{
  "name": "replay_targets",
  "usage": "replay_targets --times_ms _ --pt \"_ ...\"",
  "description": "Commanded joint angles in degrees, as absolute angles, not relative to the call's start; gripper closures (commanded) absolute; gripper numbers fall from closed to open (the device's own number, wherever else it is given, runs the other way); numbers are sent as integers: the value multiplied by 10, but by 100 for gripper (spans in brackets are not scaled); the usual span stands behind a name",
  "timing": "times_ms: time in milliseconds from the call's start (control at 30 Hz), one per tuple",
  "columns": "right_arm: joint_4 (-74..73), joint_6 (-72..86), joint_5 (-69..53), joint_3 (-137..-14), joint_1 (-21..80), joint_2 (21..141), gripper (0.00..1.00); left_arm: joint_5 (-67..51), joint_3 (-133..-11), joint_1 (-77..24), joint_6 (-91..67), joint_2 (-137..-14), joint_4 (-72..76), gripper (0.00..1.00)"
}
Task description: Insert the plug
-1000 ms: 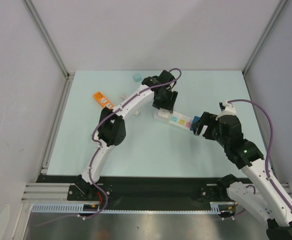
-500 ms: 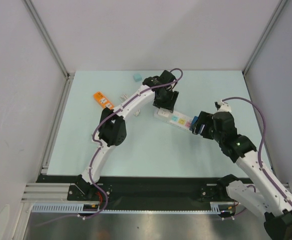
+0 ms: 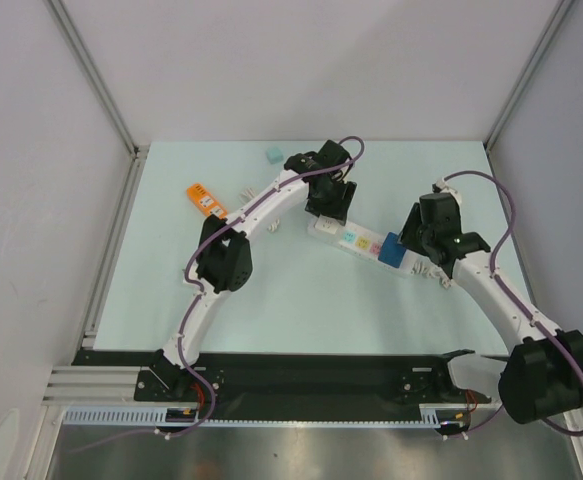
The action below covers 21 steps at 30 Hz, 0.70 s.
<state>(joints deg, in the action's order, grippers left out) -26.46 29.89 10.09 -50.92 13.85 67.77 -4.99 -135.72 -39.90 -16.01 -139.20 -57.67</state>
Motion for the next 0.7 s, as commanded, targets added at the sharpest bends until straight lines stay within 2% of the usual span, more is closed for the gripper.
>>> replay_targets --times_ms 0,100,200,433,500,667 --pt "-224 283 112 -516 136 700 53 -48 -1353 -396 -163 -1423 -556 98" --pt "-209 276 114 -512 134 729 56 -54 -1359 -396 -163 -1425 -550 86" --pt "-188 272 114 -506 134 742 63 -54 -1364 -395 -162 -1428 -547 83" --pt "-168 267 89 -485 134 766 80 -57 -1364 -393 -168 -1438 -536 95" --pt "-164 268 84 -476 134 765 82 -57 -1363 -395 -168 -1440 -536 100" --pt "-151 269 66 -449 137 765 83 -25 -1345 -399 -167 -1433 -535 100"
